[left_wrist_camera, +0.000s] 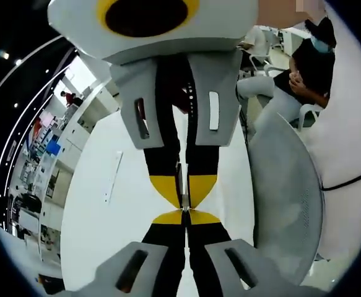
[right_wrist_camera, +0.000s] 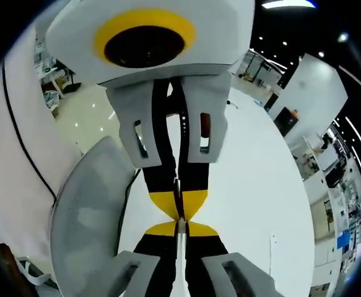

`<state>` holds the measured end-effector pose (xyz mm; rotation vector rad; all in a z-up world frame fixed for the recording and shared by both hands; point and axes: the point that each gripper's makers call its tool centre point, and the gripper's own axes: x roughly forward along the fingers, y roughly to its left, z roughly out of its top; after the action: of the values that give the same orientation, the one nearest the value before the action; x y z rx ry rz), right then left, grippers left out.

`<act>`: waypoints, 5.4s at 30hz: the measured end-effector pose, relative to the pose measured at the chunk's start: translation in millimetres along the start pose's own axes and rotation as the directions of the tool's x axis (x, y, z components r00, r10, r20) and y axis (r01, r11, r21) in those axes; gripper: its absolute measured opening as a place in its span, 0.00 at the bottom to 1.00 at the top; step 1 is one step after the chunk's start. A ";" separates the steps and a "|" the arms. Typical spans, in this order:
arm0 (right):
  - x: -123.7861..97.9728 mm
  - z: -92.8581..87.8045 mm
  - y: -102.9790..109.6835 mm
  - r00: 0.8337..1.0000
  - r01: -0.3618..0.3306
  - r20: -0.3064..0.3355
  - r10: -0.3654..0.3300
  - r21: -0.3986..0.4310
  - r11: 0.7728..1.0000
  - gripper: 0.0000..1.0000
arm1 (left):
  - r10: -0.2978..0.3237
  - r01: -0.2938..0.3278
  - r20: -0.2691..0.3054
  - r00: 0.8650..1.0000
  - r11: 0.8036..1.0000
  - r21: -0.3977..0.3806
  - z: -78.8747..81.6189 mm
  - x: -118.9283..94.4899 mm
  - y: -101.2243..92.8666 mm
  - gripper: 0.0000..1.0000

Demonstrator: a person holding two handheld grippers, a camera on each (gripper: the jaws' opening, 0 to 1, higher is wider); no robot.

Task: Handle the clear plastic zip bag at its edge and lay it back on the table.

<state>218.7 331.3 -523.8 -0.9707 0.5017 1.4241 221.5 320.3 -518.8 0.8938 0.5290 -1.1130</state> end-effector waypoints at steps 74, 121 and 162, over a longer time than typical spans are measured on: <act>-11.1 -36.6 2.7 0.997 0.001 -0.074 0.001 0.029 1.000 0.00 | -0.005 0.005 -0.009 1.000 1.000 -0.026 -15.8 -0.4 -1.8 0.00; -42.4 -75.0 9.6 0.993 0.039 -0.112 -0.029 0.093 0.995 0.00 | 0.005 -0.005 -0.020 1.000 1.000 -0.028 -22.4 -3.1 -0.8 0.00; -51.5 -94.2 10.0 0.989 0.061 -0.141 -0.044 0.113 0.992 0.00 | 0.012 -0.013 -0.036 0.999 1.000 -0.027 -29.3 -1.6 0.5 0.00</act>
<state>225.9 224.5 -536.8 -0.9849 0.6507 1.2711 223.2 345.5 -533.7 0.8937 0.5661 -1.0775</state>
